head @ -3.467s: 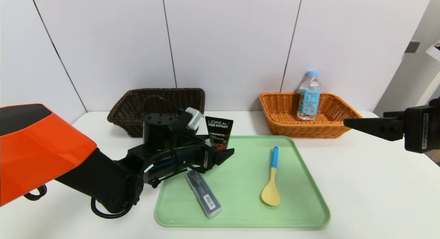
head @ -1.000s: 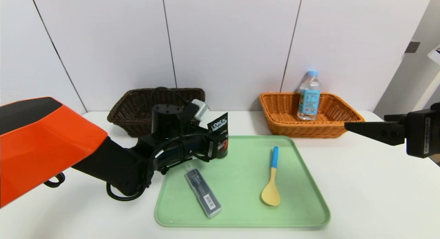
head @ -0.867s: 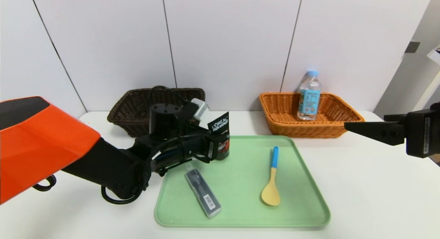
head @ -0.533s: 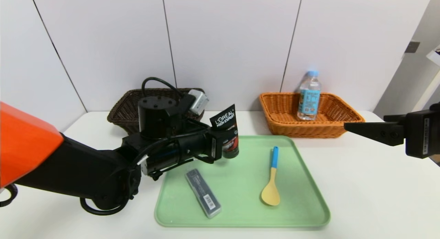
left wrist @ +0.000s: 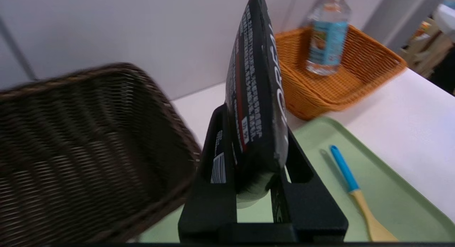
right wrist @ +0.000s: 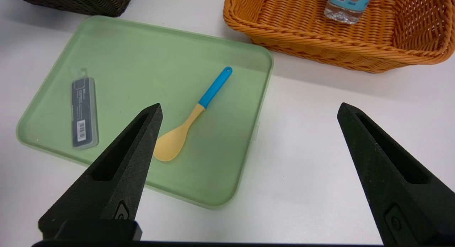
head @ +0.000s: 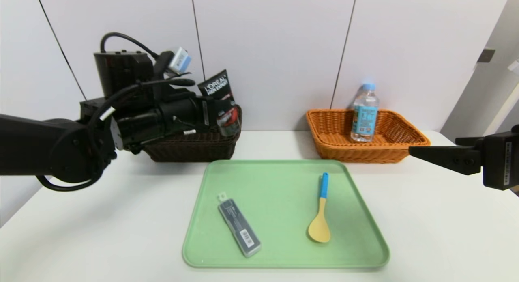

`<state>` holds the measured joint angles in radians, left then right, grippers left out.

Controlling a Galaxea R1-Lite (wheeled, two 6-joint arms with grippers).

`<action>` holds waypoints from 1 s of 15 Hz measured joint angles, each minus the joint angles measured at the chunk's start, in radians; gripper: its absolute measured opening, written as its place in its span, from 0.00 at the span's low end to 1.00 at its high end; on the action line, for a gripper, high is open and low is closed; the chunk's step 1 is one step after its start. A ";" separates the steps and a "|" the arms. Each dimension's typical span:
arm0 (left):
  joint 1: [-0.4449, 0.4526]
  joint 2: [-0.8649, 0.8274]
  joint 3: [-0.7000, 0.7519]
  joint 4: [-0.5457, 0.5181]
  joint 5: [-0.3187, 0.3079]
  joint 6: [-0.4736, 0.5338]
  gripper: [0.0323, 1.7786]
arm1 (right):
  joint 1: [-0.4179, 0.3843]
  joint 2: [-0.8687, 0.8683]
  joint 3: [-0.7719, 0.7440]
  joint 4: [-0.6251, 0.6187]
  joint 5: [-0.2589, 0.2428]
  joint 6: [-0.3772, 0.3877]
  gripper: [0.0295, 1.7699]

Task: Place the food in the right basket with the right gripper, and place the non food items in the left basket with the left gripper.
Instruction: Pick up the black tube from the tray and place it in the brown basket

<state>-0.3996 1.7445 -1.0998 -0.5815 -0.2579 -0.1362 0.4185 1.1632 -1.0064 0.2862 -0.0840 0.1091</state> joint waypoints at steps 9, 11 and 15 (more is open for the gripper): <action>0.300 0.155 -0.229 0.135 -0.002 0.168 0.15 | 0.000 -0.029 0.028 0.004 0.001 -0.002 0.96; 0.307 0.186 -0.237 0.136 -0.003 0.169 0.15 | 0.000 -0.031 0.031 0.003 0.001 -0.003 0.96; 0.325 0.254 -0.248 0.129 0.000 0.168 0.15 | 0.000 -0.032 0.031 0.004 0.002 -0.007 0.96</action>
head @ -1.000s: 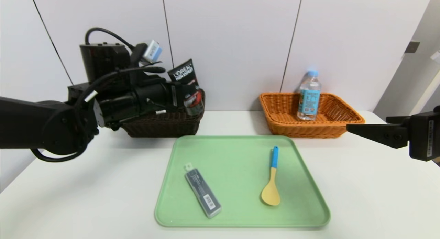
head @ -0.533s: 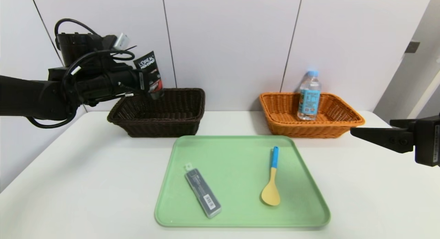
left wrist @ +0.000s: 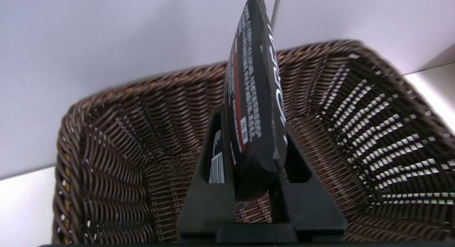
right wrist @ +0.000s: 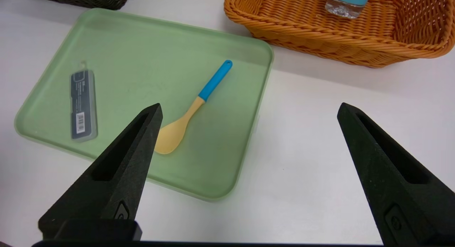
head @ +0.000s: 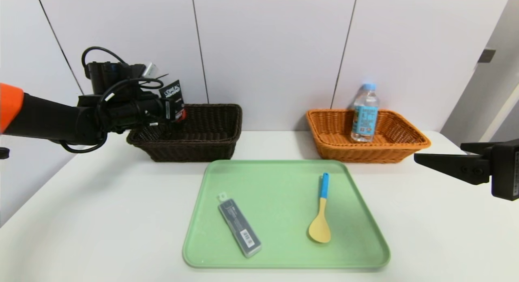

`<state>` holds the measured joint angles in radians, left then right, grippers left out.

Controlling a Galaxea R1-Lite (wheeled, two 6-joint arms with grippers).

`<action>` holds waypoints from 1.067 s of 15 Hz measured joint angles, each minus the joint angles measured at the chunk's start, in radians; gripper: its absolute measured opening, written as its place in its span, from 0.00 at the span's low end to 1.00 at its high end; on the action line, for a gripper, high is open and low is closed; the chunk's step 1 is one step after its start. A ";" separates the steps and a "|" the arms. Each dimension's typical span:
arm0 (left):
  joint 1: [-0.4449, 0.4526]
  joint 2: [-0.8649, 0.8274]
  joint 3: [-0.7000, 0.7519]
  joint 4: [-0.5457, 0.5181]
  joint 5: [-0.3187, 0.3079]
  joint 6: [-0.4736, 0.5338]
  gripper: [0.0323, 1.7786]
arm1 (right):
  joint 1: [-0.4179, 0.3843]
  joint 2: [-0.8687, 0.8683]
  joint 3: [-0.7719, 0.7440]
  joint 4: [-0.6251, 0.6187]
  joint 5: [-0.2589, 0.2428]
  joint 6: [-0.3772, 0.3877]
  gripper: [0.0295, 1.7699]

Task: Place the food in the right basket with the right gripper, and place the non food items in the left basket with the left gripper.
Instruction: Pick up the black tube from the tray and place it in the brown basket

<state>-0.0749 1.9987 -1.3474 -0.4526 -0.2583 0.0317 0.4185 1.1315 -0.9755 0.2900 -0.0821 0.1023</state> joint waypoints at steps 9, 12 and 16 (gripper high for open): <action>0.003 0.050 -0.005 0.007 -0.001 -0.004 0.15 | 0.000 0.002 -0.001 0.000 0.000 -0.002 0.96; 0.003 0.053 -0.005 0.007 -0.002 -0.004 0.28 | 0.000 0.003 -0.002 0.000 0.000 -0.001 0.96; 0.003 0.044 -0.001 0.001 0.000 -0.005 0.55 | 0.000 0.003 -0.001 -0.002 0.000 0.000 0.96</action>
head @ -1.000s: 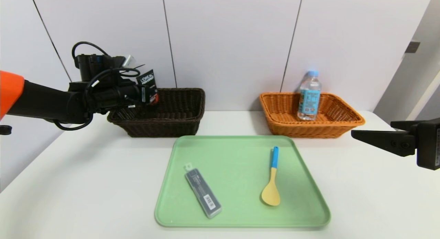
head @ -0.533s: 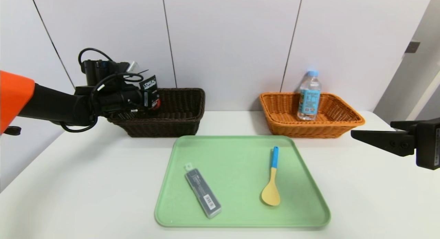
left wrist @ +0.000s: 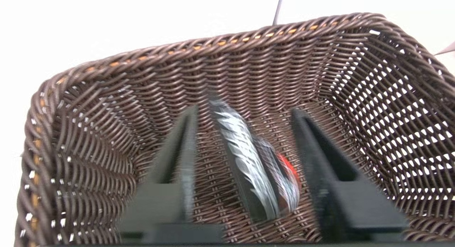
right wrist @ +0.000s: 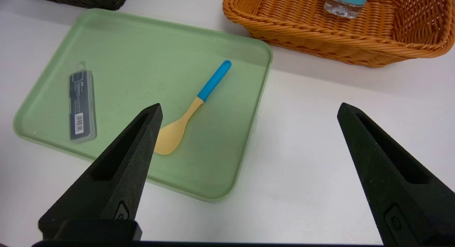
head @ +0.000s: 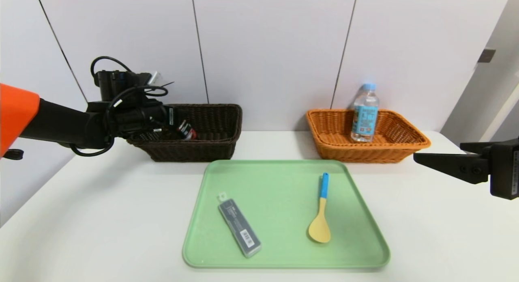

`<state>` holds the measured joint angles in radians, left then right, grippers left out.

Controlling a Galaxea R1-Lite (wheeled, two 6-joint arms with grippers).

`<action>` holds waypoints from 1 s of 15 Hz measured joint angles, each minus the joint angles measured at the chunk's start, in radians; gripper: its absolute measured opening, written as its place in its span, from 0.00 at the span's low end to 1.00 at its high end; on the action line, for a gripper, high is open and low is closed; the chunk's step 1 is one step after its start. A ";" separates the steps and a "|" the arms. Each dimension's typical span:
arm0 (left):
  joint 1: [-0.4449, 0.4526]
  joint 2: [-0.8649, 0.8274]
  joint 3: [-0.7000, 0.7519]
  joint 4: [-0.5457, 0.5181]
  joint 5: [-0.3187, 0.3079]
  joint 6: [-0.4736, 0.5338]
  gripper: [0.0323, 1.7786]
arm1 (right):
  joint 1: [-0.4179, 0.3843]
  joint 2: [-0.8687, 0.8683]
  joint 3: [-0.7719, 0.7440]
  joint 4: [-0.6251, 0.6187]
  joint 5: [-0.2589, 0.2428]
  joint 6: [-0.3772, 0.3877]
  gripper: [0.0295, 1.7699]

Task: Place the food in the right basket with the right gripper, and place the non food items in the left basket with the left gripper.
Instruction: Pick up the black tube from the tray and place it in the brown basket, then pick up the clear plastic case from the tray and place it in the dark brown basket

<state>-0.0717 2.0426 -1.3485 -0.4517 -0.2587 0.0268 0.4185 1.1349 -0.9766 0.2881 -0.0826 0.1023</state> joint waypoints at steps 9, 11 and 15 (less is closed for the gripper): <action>0.000 -0.213 0.069 0.031 0.008 0.000 0.83 | -0.002 -0.001 0.005 -0.008 0.000 0.007 0.96; 0.000 -0.272 0.085 0.072 0.009 -0.002 0.86 | -0.002 -0.003 0.007 -0.006 -0.001 0.008 0.96; -0.018 -0.406 0.218 0.123 0.006 -0.051 0.90 | -0.001 -0.008 0.016 -0.010 -0.002 0.008 0.96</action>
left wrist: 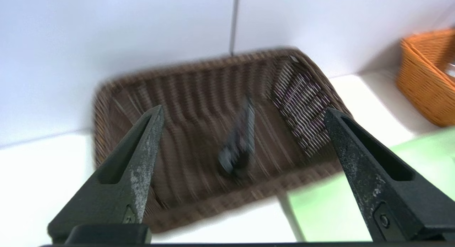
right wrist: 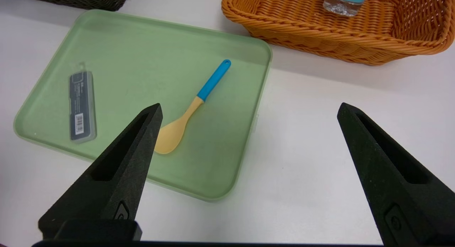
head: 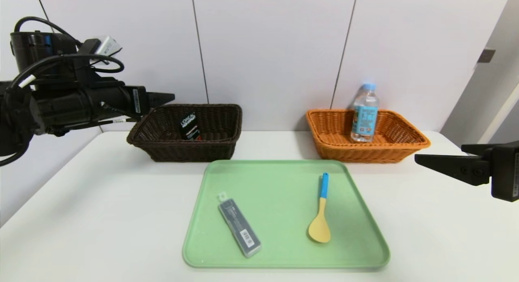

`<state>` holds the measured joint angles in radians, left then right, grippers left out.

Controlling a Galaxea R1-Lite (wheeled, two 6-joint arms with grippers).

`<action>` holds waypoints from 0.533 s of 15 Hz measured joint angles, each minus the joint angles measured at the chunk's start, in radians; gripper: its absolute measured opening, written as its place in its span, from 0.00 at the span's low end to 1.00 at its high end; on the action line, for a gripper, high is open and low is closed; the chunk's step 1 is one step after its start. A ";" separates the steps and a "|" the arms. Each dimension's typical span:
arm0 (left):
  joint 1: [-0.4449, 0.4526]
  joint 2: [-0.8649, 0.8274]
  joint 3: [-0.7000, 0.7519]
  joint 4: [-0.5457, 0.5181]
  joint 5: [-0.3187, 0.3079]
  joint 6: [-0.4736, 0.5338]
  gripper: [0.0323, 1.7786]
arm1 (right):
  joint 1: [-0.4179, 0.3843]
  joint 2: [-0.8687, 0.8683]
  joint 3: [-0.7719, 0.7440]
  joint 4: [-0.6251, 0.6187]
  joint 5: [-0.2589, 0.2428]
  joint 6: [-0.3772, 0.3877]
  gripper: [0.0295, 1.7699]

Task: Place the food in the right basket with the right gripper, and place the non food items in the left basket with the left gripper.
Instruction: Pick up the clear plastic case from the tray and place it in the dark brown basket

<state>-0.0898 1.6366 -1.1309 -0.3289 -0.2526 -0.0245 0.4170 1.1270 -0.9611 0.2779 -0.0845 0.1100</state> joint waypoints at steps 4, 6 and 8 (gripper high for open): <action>-0.103 -0.119 0.195 0.006 0.011 -0.044 0.92 | 0.000 -0.003 0.014 -0.002 -0.001 0.002 0.96; -0.191 -0.153 0.264 0.011 0.076 -0.045 0.93 | 0.000 -0.003 0.021 -0.003 -0.001 0.006 0.96; -0.283 -0.171 0.304 0.037 0.175 -0.053 0.94 | 0.000 -0.004 0.024 -0.005 -0.001 0.006 0.96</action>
<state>-0.3728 1.4653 -0.8268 -0.2919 -0.0774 -0.0779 0.4170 1.1232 -0.9366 0.2728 -0.0855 0.1160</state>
